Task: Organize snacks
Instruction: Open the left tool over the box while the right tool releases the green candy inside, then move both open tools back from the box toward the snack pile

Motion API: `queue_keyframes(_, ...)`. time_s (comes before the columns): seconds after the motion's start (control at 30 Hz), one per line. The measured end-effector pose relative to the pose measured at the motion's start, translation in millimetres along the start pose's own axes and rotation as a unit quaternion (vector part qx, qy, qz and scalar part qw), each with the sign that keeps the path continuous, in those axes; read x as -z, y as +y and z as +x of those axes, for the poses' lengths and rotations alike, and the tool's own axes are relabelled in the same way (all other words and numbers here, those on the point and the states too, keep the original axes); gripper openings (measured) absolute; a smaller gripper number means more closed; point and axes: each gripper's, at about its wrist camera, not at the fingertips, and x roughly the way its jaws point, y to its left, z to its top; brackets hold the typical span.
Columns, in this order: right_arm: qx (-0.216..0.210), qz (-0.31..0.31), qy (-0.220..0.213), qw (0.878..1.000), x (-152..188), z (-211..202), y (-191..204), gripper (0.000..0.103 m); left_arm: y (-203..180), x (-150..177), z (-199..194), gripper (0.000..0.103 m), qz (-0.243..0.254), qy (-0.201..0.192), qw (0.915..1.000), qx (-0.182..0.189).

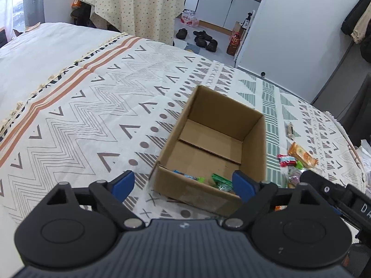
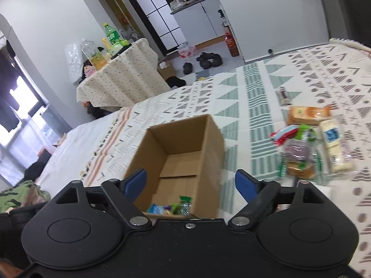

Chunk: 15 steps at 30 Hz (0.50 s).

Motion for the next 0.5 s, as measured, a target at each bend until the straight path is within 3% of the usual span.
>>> queue_keyframes(0.13, 0.016, -0.001, 0.003, 1.000, 1.7, -11.8, -9.3, 0.086, -11.3, 6.0, -8.4, 0.103, 0.006, -0.008, 0.9999, 0.003)
queue_keyframes(0.33, 0.023, 0.005, -0.003, 1.000, 2.0, -35.5, -24.0, 0.099, -31.5, 14.9, -21.3, 0.103, 0.026, -0.022, 0.9993, 0.015)
queue_keyframes(0.5, 0.036, 0.013, -0.010, 0.999, 15.1, -53.8, -45.1, 0.103, -46.6, 24.5, -28.5, 0.103, 0.033, -0.025, 0.9988, 0.025)
